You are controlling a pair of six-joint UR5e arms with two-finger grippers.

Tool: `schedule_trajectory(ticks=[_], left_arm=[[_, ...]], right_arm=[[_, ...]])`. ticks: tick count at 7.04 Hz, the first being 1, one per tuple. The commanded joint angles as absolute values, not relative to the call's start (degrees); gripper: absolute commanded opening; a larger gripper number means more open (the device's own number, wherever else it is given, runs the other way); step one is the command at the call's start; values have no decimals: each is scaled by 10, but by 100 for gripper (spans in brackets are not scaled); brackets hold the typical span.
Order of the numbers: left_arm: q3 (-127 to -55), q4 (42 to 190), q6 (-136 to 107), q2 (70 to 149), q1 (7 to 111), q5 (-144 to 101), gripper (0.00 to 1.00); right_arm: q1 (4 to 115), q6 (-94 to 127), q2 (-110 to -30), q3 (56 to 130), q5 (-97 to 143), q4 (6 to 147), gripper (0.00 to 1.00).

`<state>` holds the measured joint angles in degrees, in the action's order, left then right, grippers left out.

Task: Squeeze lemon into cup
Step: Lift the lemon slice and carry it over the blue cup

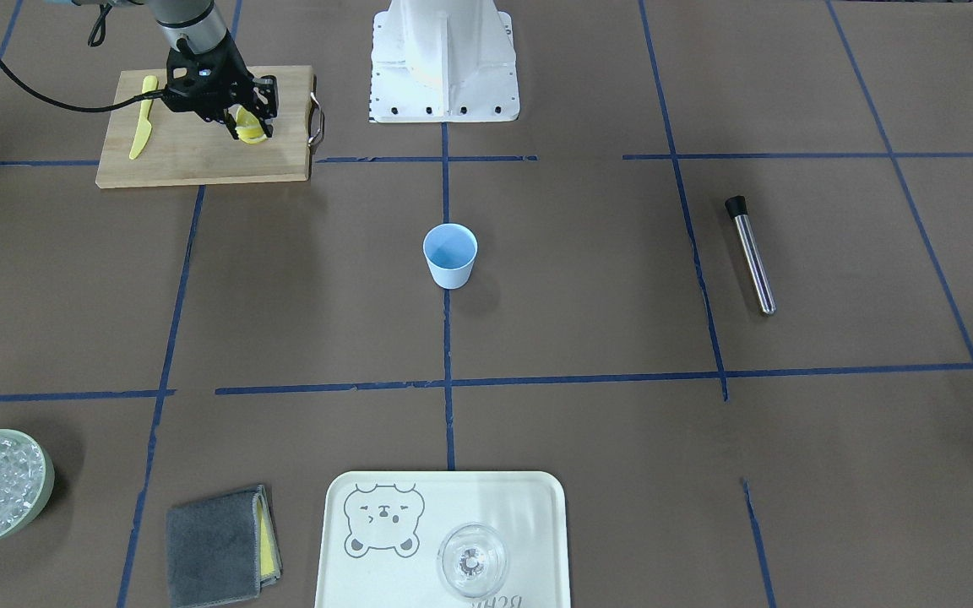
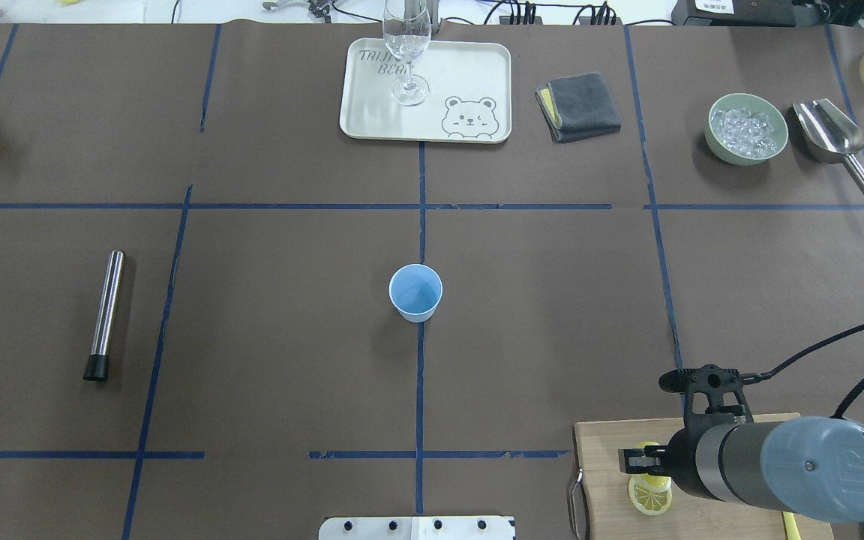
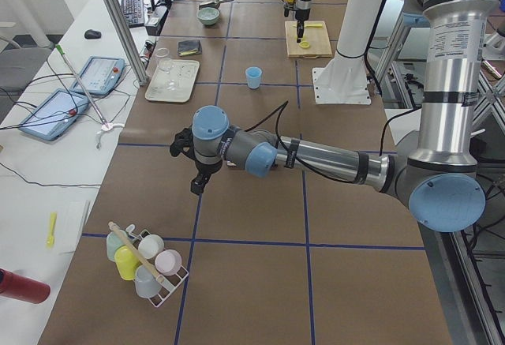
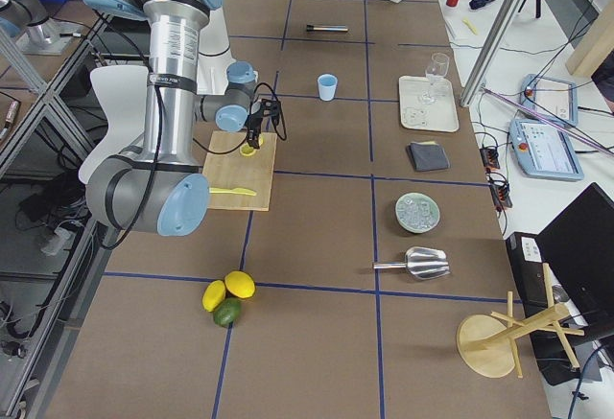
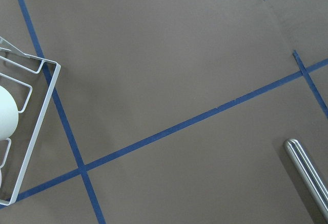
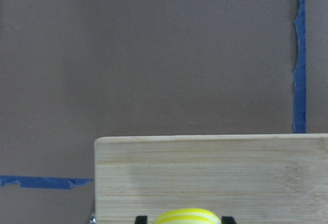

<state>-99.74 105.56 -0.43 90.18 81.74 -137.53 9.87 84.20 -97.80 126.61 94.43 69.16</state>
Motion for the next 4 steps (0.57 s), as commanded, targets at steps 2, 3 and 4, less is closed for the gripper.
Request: schedule_trajectory(ticks=[2,3,4], left_arm=[[-996,1056,-4,902,817,-1375,100],[-996,1056,-4,902,817,-1375,100],[-993,1056,-5,902,817,-1375,100]], right_arm=[[161,842,-836,1258,974,821,44],[184,841,-760,1247,995,892,44],[209,841,-678,1218,1007,942,44]])
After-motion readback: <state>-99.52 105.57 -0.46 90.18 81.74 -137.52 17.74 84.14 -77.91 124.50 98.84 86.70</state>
